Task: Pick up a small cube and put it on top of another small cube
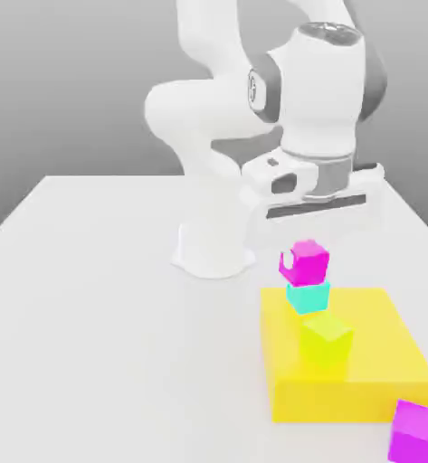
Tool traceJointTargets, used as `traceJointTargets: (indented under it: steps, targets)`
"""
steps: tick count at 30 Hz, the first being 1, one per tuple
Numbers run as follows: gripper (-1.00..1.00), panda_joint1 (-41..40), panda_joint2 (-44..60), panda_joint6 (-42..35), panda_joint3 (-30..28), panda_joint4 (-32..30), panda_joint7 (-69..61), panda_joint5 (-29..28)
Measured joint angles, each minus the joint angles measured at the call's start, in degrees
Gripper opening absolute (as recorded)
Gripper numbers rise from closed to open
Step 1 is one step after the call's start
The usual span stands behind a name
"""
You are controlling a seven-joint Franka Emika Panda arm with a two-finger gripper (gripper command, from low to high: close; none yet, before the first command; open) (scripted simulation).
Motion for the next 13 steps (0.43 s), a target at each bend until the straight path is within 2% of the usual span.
traceJointTargets:
  steps: [4,10,11,13]
  targets:
    - [-1.00,5.61,-7.08,-2.30,-0.14,-4.79,-6.72,1.28]
    - [-1.00,6.22,2.08,10.34,1.20,-8.29,-8.05,2.20]
    - [1.00,6.19,3.41,12.01,1.35,-8.64,-8.04,2.26]
    - [1.00,6.19,3.41,12.01,1.35,-8.64,-8.05,2.26]
